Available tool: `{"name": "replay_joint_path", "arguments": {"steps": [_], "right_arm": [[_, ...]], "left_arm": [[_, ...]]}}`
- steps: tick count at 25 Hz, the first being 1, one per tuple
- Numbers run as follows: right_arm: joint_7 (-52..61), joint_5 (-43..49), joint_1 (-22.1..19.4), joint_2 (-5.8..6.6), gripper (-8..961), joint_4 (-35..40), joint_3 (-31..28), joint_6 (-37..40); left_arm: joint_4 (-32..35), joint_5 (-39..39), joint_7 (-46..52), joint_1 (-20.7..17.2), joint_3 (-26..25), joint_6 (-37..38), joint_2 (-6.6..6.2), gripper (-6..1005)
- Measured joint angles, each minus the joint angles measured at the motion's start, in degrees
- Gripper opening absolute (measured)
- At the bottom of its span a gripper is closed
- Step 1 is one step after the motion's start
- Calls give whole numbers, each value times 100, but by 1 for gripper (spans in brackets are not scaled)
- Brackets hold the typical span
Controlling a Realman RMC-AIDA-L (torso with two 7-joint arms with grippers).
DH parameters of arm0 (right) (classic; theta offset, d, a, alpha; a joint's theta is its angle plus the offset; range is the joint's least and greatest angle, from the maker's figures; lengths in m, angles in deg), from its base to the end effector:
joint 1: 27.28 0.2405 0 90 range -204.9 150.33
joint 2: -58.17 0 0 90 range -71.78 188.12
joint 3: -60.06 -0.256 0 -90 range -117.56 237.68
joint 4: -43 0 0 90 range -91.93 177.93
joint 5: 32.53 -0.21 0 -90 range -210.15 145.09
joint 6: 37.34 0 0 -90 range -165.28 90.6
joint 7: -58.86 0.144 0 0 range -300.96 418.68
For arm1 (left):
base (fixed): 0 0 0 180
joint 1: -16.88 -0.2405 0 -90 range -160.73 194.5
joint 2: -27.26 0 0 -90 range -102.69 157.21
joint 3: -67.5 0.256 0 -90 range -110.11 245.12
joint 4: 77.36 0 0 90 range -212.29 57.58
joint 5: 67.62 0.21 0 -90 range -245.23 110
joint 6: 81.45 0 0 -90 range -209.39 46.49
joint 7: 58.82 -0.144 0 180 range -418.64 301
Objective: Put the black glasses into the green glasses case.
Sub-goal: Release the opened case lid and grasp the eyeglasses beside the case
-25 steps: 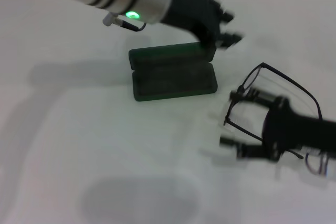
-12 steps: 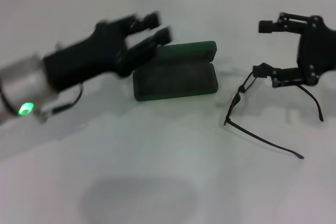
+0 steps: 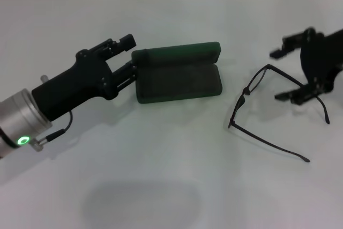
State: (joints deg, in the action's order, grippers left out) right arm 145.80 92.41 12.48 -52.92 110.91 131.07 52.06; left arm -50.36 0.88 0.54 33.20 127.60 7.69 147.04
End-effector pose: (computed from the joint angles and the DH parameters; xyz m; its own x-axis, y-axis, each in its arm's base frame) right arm 0.1551 0.3819 0.0382 0.9600 0.2387 0.1465 0.2600 -0.9541 -0.1486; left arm -0.2758 0.2798 -0.0074 0.5144 0.1269 0.8481 0.5661 -0.7931 -0.2247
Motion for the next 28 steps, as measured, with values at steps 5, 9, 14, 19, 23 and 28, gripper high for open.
{"name": "replay_joint_path", "arguments": {"steps": [5,9,14,19,23,28], "right_arm": [[99,1018,433,-357,828,36,-42,320],[100,1160,586,-430,818,81,179,250],[280,1431,782,-439,805,45,835,-104],[462,1760,810,-451,793,43,1497,-574],[473,1911,819,-471,783,15,1771,-909],[473,1935,818,-475,771,-78,2151,-1254]], "left_arm": [[-286,-17,-142,165,-7,-60,-11,550],[-322,-21,-183,175,-10,-109,-14,546],[-333,-26,-145,238,-20,-214,-29,546],[-341,-9,-82,281,-23,-261,-31,545],[-344,18,-80,285,-25,-261,-25,545],[-351,22,-91,287,-21,-261,-25,545]]}}
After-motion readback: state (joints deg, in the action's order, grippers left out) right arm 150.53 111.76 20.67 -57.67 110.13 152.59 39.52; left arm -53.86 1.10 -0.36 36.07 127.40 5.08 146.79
